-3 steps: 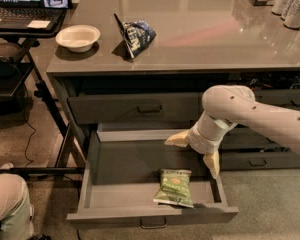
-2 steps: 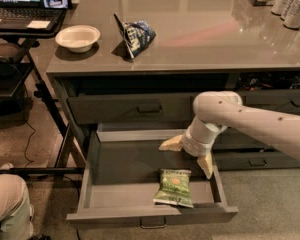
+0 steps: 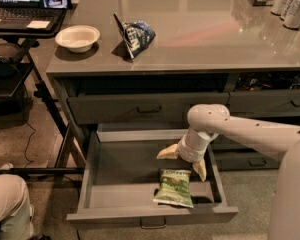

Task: Pick green jalapeno chip bag from middle drawer and place on counter

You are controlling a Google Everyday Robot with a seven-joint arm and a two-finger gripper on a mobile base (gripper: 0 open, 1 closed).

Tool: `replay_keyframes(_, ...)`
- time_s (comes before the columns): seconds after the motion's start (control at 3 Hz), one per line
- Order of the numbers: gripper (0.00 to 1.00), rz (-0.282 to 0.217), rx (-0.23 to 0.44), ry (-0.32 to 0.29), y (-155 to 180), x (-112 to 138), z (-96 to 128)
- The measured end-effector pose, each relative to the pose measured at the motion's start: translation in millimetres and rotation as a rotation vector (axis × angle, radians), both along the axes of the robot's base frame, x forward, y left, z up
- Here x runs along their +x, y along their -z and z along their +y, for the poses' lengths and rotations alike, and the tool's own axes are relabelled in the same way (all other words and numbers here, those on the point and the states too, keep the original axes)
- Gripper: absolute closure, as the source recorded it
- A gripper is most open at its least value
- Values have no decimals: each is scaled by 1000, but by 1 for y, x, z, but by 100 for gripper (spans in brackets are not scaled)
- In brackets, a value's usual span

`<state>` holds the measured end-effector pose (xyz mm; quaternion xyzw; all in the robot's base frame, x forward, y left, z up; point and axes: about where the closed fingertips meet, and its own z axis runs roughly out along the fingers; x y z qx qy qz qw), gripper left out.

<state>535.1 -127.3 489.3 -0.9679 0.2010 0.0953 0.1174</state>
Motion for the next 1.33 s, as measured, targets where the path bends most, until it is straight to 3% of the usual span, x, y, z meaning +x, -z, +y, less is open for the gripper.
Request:
replay_keyframes(0.67,0,94,110,-5,60,0,9)
replay_keyframes(1.0,0,95,110,-5,60,0,10)
replay_keyframes(1.33,0,139,123,-33,72,-7,21)
